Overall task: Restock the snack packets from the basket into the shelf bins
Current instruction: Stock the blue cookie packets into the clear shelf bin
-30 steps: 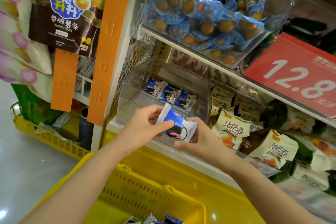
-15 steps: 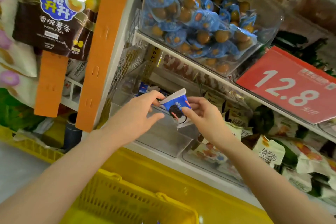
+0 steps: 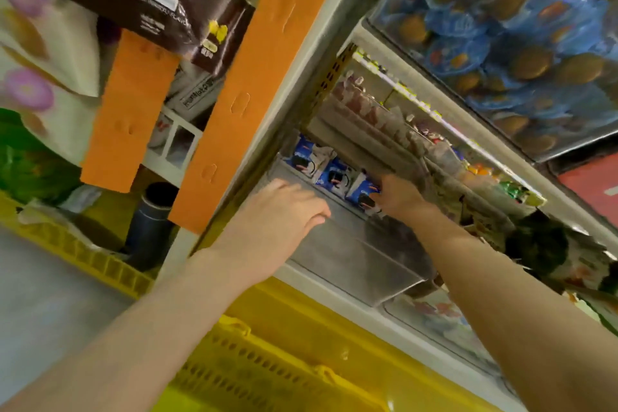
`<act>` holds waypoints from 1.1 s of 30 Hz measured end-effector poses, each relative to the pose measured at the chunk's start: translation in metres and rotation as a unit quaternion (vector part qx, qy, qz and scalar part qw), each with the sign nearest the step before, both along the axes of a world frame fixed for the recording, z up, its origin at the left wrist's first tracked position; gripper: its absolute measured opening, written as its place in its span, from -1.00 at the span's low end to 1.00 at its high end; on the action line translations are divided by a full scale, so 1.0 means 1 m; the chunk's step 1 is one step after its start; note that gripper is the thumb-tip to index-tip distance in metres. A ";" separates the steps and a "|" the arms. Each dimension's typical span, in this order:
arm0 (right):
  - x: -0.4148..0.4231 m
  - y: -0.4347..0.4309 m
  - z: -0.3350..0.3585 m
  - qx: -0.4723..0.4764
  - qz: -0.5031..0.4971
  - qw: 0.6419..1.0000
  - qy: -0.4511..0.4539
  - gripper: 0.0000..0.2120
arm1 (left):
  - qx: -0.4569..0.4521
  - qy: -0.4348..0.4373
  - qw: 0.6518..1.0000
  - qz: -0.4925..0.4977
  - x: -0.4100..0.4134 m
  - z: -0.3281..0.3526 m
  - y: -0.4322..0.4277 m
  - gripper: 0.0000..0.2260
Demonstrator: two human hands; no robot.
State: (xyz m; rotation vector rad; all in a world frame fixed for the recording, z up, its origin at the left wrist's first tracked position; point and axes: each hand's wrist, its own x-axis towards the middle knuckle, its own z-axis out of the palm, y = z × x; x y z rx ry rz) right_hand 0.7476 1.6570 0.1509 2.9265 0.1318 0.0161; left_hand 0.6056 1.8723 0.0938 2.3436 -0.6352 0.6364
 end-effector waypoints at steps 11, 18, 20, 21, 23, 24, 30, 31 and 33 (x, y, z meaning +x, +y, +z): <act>0.016 0.000 -0.025 -0.108 0.006 0.993 -0.049 -0.72 | -0.060 -0.008 0.998 -0.017 0.010 -0.001 0.006 -0.79; -0.009 0.022 -0.018 -0.009 0.009 0.999 -0.047 -0.68 | -0.028 -0.010 1.000 -0.006 0.005 -0.001 0.006 -0.82; -0.031 0.032 -0.017 0.070 0.042 0.995 -0.053 -0.66 | -0.003 -0.010 1.000 0.005 0.005 -0.002 0.006 -0.80; -0.046 0.035 -0.016 0.111 0.060 0.990 -0.068 -0.66 | 0.009 -0.009 1.000 0.010 0.004 -0.002 0.005 -0.80; -0.078 0.036 -0.013 0.177 0.095 0.975 -0.093 -0.69 | 0.038 -0.007 0.999 0.031 0.002 -0.002 0.003 -0.79; -0.095 0.034 -0.013 0.199 0.107 0.970 -0.090 -0.69 | 0.054 -0.007 0.997 0.046 0.001 -0.002 0.001 -0.78; -0.175 0.004 -0.034 0.168 0.196 0.964 -0.060 -0.55 | 0.129 0.029 0.983 0.127 -0.013 0.000 -0.012 -0.71; -0.185 -0.002 -0.039 0.163 0.214 0.960 -0.074 -0.51 | 0.136 0.035 0.981 0.134 -0.016 -0.001 -0.015 -0.68; -0.204 -0.013 -0.048 0.182 0.238 0.949 -0.098 -0.50 | 0.114 0.039 0.983 0.139 -0.025 -0.003 -0.021 -0.61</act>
